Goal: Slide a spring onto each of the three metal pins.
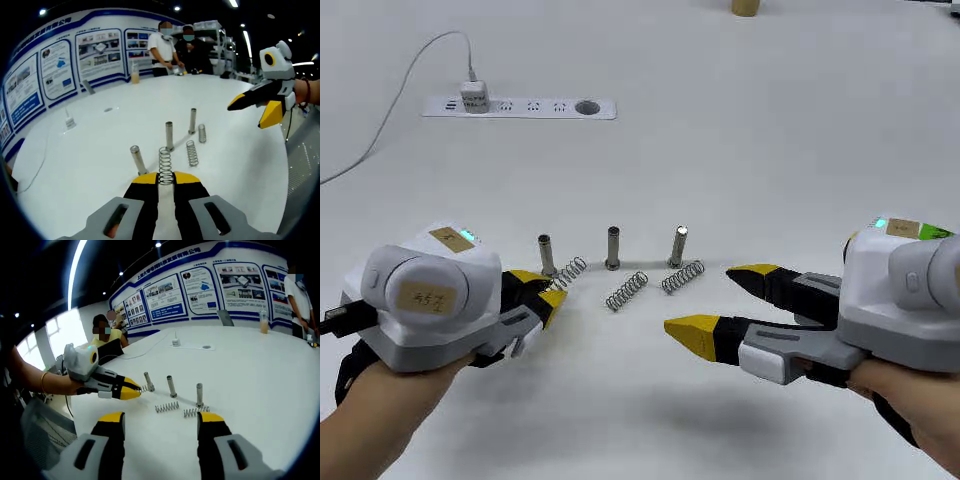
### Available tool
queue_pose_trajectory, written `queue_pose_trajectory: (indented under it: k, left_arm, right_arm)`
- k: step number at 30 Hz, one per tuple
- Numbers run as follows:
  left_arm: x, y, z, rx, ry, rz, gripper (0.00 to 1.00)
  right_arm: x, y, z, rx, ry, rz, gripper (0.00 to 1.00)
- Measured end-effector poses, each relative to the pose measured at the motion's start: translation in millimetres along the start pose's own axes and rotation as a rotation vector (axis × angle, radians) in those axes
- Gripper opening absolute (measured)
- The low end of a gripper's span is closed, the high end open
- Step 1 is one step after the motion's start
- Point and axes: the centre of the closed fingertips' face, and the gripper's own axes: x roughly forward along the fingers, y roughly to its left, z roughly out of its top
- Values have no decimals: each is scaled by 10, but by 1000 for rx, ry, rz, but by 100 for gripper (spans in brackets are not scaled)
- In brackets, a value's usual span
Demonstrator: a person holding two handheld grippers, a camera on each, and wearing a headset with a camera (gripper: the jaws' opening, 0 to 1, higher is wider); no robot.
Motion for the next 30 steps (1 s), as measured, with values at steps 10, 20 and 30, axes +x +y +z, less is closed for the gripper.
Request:
queue_pose_trajectory:
  k: [10,20,30]
  left_arm:
    - [-263,-110,287,-24,-139,20,10]
    - [-462,-208,551,-34,-258,32,10]
    - [-601,-335,708,-15,-333,39,10]
  right_arm:
    - [106,163,317,125,-100,53,56]
    - [296,371,565,216,-163,111,48]
    - [373,607,679,318,-188,212,34]
